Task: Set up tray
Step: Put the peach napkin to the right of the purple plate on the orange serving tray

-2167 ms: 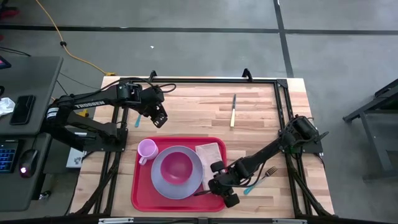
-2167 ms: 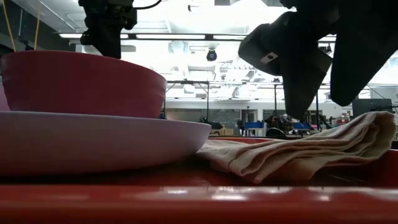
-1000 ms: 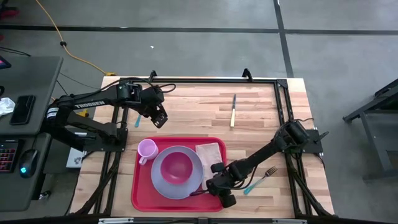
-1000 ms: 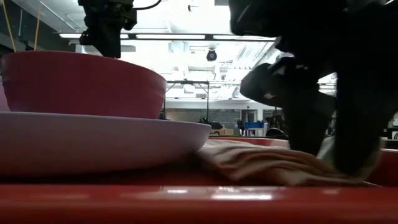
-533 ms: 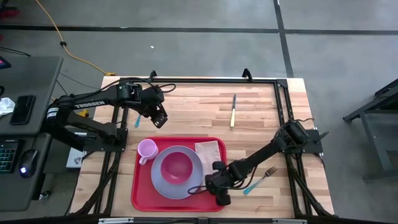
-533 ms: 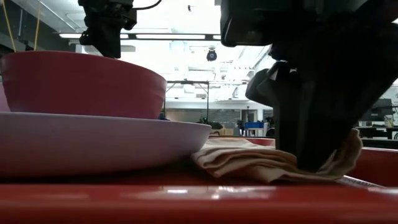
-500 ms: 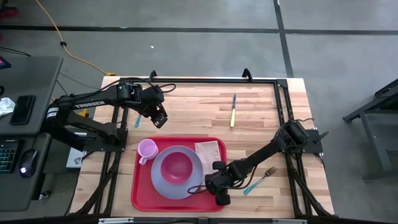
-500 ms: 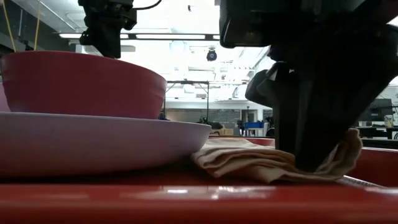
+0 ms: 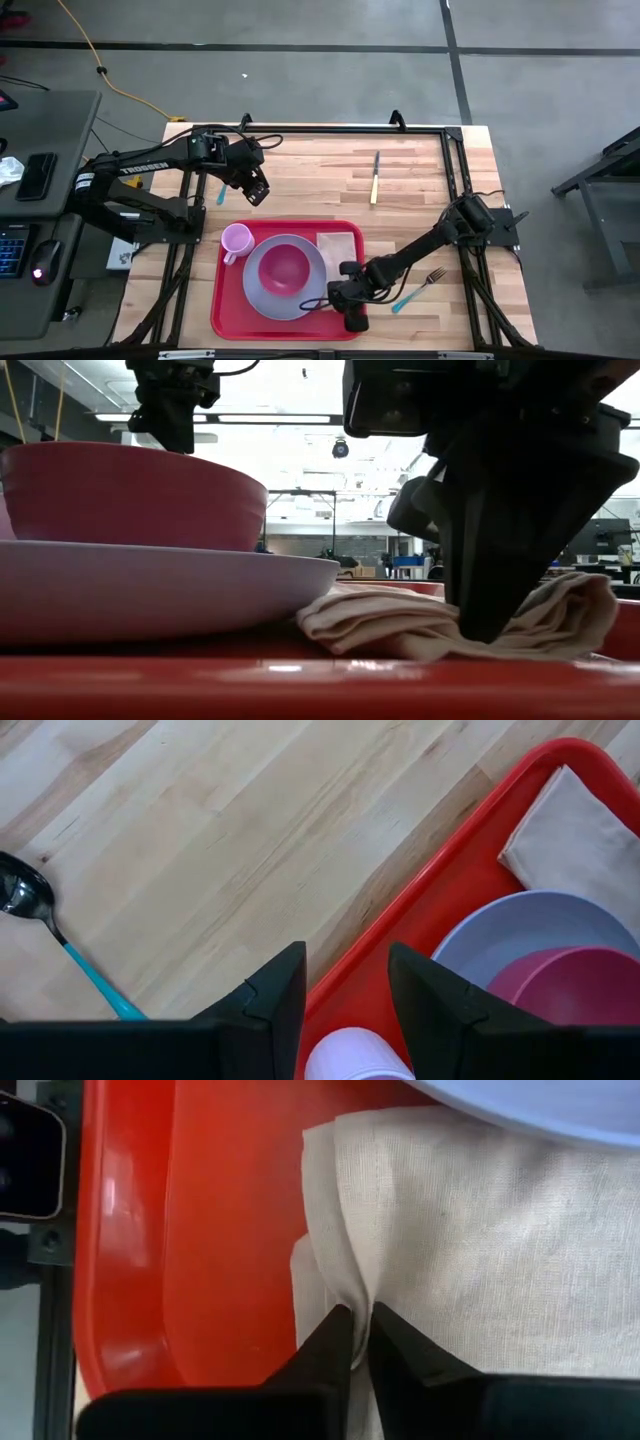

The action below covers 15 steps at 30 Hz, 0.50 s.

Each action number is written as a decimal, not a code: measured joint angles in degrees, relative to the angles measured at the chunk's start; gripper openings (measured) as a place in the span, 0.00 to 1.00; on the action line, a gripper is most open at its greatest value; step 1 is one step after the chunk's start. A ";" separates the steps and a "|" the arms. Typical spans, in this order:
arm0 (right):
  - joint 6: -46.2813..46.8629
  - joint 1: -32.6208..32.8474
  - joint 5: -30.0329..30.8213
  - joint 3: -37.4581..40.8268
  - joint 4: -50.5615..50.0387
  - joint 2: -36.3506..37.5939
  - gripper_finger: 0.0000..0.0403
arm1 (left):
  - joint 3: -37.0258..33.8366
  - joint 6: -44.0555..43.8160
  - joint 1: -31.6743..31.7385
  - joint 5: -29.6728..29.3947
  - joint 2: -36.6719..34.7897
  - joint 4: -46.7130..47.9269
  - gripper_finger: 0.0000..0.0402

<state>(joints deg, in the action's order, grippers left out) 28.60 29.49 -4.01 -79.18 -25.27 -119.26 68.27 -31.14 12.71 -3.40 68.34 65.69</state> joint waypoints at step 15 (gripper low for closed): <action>14.95 -0.52 1.38 0.09 0.27 0.02 0.00 | 0.00 -0.02 0.00 -0.02 0.00 0.00 0.44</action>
<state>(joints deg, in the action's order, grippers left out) 43.55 28.97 -2.63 -79.09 -24.99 -119.24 68.27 -31.16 12.71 -3.42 68.34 65.69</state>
